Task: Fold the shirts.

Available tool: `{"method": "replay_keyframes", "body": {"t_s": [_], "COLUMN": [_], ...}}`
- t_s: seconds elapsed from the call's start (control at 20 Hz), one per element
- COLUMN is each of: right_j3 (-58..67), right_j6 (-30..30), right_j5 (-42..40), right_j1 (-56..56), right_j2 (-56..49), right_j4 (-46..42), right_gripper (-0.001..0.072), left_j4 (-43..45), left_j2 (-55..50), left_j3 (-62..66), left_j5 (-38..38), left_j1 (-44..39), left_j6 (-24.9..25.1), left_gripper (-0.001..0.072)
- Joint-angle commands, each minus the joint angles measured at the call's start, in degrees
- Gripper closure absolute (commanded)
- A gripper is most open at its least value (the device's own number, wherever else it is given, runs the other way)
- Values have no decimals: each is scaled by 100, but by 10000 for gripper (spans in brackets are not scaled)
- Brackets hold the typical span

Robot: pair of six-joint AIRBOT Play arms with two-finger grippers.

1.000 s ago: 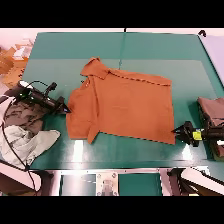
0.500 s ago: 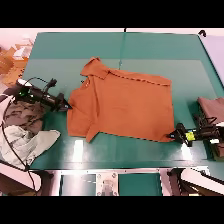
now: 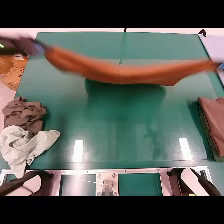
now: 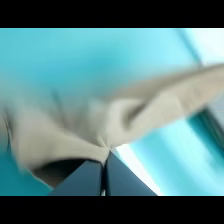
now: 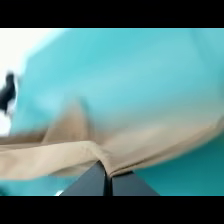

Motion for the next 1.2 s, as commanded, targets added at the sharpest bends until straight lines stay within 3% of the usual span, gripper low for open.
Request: {"method": "replay_keyframes", "body": {"t_s": [0.0,0.15,0.3,0.45,0.6,0.75,0.9,1.05,1.15], "right_j3": [1882,2599,2660,2100,977,-317,-1351,-1471,-1097], "right_j6": [79,337,848,999,699,275,-52,-190,-461], "right_j5": [-894,-1517,-1648,-1228,-1147,-1366,-2175,-2796,-2986], "right_j1": [0,0,2,9,168,822,1364,1644,1755], "right_j2": [750,1108,1217,1032,748,240,-697,-2186,-3272], "right_j4": [407,201,-708,-876,-588,-654,-780,-776,-581], "right_gripper": [701,701,701,701,702,701,702,701,700], "left_j4": [96,621,1102,1252,826,-22,-94,-643,-1554], "left_j2": [1606,2293,2507,2358,1926,1274,341,-966,-1893], "left_j3": [1224,1746,1884,1582,649,-927,-2439,-3014,-2892], "left_j5": [1325,1768,1593,973,560,793,1499,2179,2337], "left_j1": [2,2,2,2,0,0,0,0,-24], "left_j6": [-11,-304,-833,-1078,-1202,-787,-330,396,962], "left_gripper": [683,683,682,683,683,683,683,683,683]}}
